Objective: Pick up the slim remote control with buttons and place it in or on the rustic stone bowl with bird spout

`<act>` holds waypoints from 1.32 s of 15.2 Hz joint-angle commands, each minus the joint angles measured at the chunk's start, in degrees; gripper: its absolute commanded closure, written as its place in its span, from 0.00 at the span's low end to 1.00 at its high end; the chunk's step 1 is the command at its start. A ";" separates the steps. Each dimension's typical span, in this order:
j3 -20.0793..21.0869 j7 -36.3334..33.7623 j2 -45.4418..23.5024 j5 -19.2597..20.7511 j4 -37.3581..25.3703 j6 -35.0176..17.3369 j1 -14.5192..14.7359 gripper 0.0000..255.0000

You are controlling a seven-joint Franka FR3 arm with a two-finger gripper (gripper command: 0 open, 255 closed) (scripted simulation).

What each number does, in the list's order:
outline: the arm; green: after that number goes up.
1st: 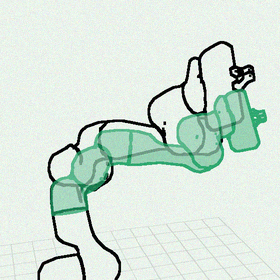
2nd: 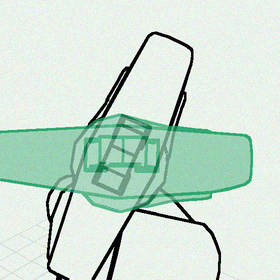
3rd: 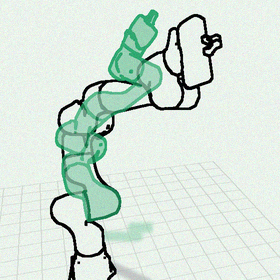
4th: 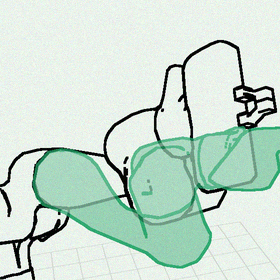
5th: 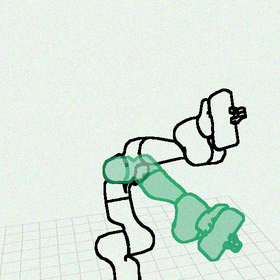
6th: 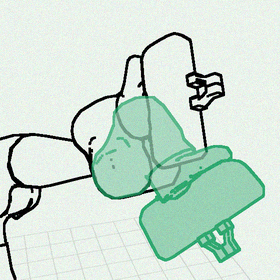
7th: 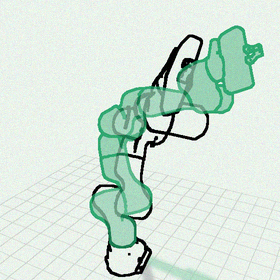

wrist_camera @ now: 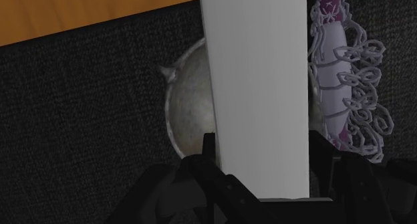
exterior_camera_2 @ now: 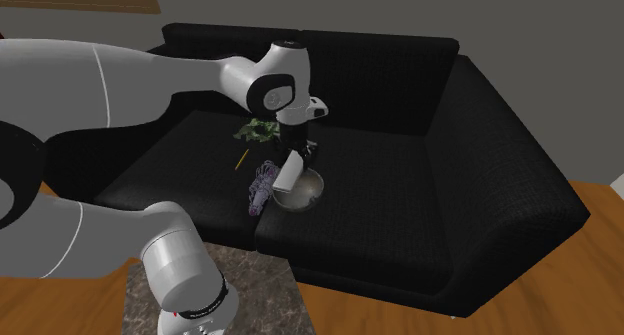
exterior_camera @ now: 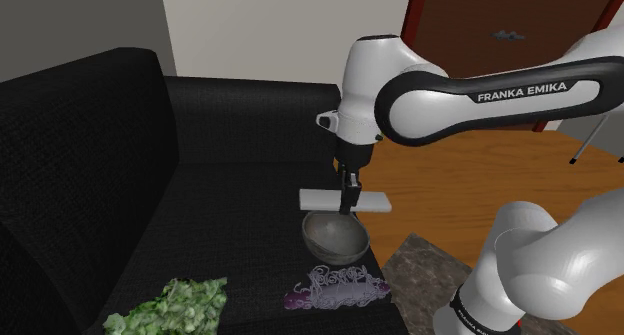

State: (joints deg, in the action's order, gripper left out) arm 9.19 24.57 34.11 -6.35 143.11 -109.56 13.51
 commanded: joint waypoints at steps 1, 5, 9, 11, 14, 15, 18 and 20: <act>0.19 -0.03 -0.16 -0.16 1.47 -1.67 0.09 1.00; 0.46 0.03 -0.95 -0.36 4.03 -5.01 0.16 1.00; 0.76 0.08 -2.02 -0.57 6.42 -8.46 0.22 1.00; 0.79 0.08 -2.15 -0.59 6.67 -8.85 0.23 1.00; 0.79 0.08 -2.16 -0.59 6.67 -8.85 0.23 1.00; 0.79 0.08 -2.16 -0.59 6.67 -8.85 0.23 1.00; 0.79 0.08 -2.16 -0.59 6.67 -8.85 0.23 1.00; 0.79 0.09 -2.16 -0.59 6.67 -8.86 0.23 0.00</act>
State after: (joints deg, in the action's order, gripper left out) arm 9.98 24.65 31.95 -6.94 149.78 -118.42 13.73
